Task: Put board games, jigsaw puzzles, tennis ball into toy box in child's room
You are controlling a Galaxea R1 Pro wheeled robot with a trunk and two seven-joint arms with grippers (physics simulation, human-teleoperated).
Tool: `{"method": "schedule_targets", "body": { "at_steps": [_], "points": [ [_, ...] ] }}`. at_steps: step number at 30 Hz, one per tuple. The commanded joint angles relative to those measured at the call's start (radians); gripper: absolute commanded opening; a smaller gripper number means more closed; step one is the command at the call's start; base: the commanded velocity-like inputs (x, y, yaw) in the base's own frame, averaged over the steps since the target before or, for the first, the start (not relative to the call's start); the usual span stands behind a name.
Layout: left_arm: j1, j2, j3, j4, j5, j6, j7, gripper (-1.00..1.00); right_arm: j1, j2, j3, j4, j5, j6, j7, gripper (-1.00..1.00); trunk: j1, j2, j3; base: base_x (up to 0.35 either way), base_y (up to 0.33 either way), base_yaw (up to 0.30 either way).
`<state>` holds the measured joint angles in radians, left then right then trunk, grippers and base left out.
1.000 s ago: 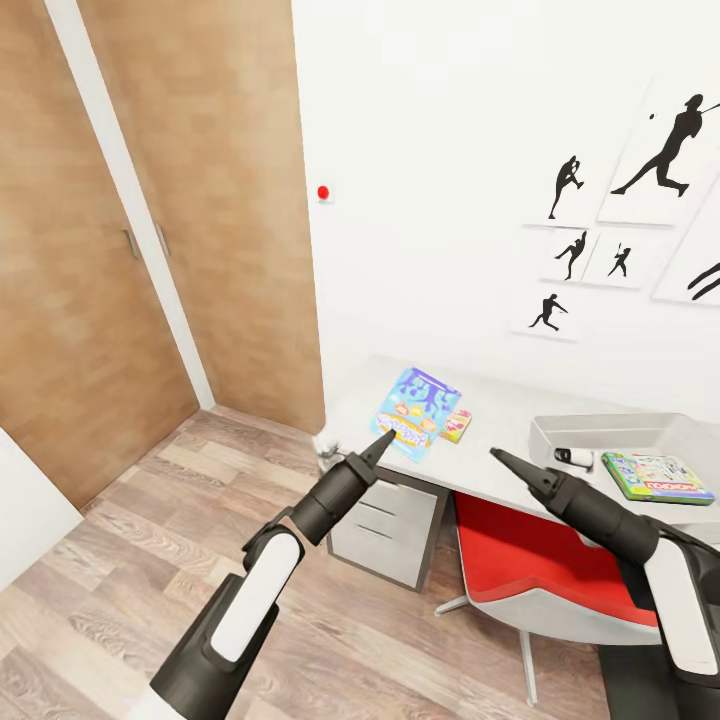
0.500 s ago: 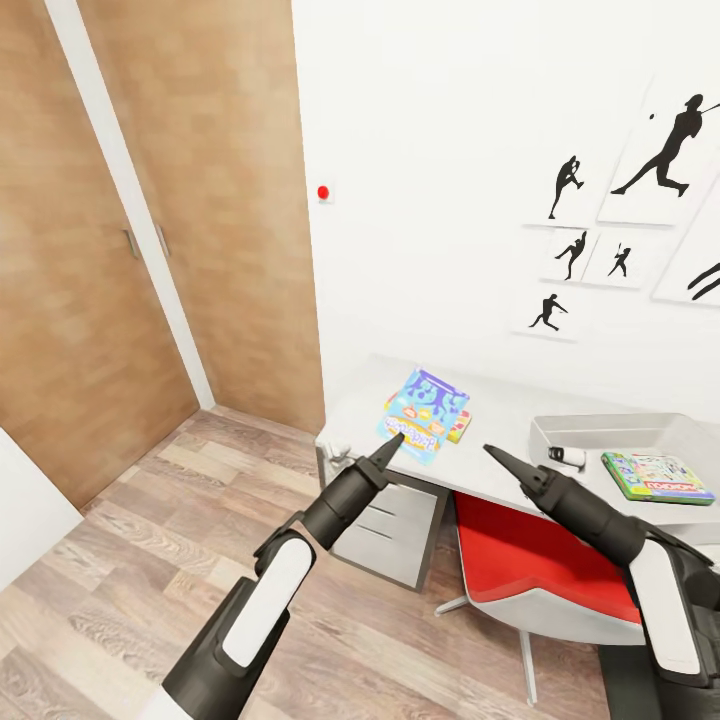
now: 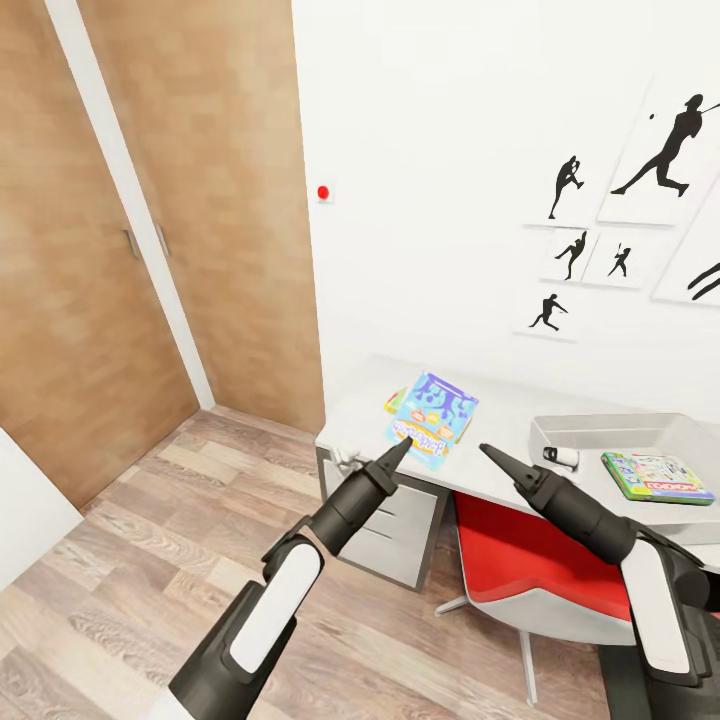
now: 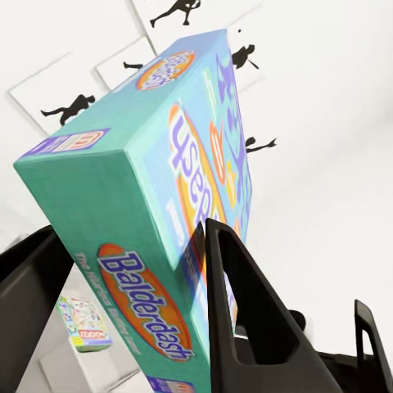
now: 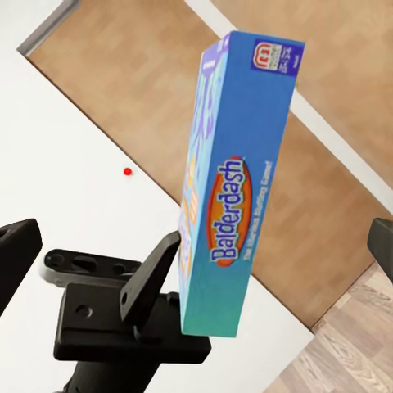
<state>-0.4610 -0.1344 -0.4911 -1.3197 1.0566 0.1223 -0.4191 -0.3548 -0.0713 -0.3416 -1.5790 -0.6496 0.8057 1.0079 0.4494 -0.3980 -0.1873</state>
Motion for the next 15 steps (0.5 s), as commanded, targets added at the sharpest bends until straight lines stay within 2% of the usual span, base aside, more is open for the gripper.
{"method": "schedule_targets", "body": {
  "at_steps": [1, 7, 15],
  "points": [
    [-0.001, 0.0, 0.0, 0.0, 0.011, 0.008, -0.003, -1.0, -0.001, 0.0, -0.001, 0.0, -0.003, 0.005, 0.001, 1.0, 0.001, -0.002, -0.002, 0.0, 0.0, 0.0],
    [-0.001, -0.001, -0.004, 0.0, 0.012, 0.004, -0.001, -1.0, -0.001, 0.0, -0.002, 0.006, -0.003, 0.004, -0.003, 1.0, 0.001, -0.002, -0.002, 0.0, 0.0, 0.0],
    [-0.001, -0.009, -0.006, 0.0, 0.014, -0.015, 0.002, -1.0, -0.015, 0.0, -0.004, 0.035, -0.005, -0.013, -0.061, 1.0, 0.001, -0.002, -0.002, 0.0, 0.0, 0.0]
  ]
}}
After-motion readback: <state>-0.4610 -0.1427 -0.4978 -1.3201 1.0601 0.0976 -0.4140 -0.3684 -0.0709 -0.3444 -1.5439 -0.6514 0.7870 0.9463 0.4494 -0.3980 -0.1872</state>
